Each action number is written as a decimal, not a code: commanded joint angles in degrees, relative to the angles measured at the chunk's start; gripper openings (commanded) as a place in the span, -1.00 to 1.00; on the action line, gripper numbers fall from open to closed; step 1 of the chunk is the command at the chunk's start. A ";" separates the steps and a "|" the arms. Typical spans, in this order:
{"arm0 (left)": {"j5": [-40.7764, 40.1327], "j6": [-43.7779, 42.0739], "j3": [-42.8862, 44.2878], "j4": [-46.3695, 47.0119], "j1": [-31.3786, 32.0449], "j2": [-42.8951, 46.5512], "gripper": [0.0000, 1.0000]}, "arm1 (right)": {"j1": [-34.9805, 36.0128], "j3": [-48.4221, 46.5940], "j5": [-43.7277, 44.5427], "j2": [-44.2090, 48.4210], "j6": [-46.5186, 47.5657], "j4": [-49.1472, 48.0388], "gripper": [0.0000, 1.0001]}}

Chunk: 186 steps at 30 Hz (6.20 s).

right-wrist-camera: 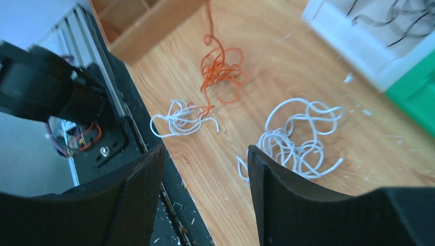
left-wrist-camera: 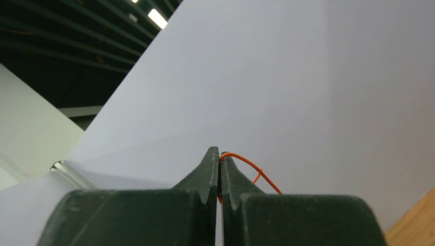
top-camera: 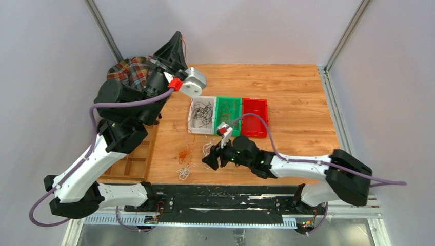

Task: Untangle the cables

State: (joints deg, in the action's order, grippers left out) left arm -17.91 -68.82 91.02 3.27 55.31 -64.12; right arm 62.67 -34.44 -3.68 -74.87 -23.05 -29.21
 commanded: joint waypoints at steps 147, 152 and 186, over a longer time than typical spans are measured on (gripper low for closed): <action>32.70 -3.18 -63.25 -3.74 -2.05 25.54 -0.94 | -19.39 -8.03 -38.66 8.80 4.39 41.83 0.21; 34.30 -7.87 -65.77 -5.79 -2.06 25.99 -0.94 | -19.47 -8.36 -24.19 10.72 3.57 47.62 0.24; 31.13 -12.70 -62.58 -13.29 -3.94 28.43 -0.92 | -13.86 -23.06 14.54 -26.95 -18.88 39.60 -0.91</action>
State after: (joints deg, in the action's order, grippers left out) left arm 13.69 -80.82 26.39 -10.02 52.01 -36.34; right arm 47.29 -57.30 6.37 -99.98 -37.87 10.09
